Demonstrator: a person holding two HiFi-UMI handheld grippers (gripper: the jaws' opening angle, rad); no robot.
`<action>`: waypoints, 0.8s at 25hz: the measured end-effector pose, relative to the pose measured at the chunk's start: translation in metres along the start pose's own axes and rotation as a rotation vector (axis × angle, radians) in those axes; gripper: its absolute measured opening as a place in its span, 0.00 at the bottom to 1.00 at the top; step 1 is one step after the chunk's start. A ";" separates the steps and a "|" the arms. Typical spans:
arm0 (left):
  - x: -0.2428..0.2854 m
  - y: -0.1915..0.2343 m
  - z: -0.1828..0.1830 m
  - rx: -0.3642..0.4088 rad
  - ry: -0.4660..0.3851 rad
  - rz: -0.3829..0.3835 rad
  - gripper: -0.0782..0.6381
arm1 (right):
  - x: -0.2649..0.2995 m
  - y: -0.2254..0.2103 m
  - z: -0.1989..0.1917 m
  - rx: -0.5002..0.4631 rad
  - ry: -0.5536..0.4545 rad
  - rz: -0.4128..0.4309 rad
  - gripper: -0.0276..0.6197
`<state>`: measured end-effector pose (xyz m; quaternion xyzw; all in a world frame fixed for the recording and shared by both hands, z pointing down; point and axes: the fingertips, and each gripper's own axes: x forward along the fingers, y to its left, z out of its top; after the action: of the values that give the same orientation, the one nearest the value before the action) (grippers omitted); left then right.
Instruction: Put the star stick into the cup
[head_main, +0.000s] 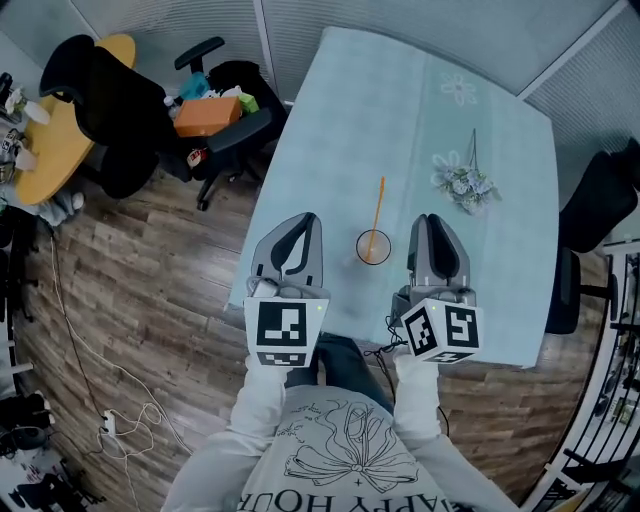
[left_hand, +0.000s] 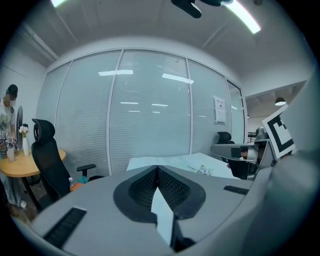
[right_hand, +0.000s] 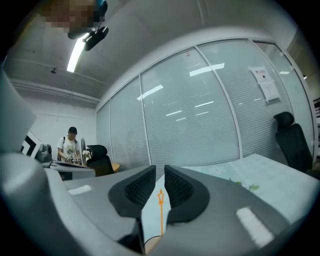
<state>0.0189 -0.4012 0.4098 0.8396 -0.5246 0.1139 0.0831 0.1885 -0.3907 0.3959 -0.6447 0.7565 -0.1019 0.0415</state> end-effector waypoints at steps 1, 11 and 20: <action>-0.003 -0.001 0.008 0.004 -0.017 -0.003 0.12 | -0.004 0.002 0.007 -0.009 -0.015 -0.004 0.14; -0.038 -0.018 0.064 0.043 -0.141 -0.023 0.12 | -0.046 0.012 0.061 -0.059 -0.116 -0.040 0.10; -0.061 -0.028 0.090 0.052 -0.206 -0.031 0.12 | -0.072 0.016 0.089 -0.078 -0.179 -0.061 0.07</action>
<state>0.0279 -0.3600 0.3061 0.8568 -0.5141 0.0395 0.0086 0.2022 -0.3262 0.3012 -0.6751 0.7331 -0.0156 0.0806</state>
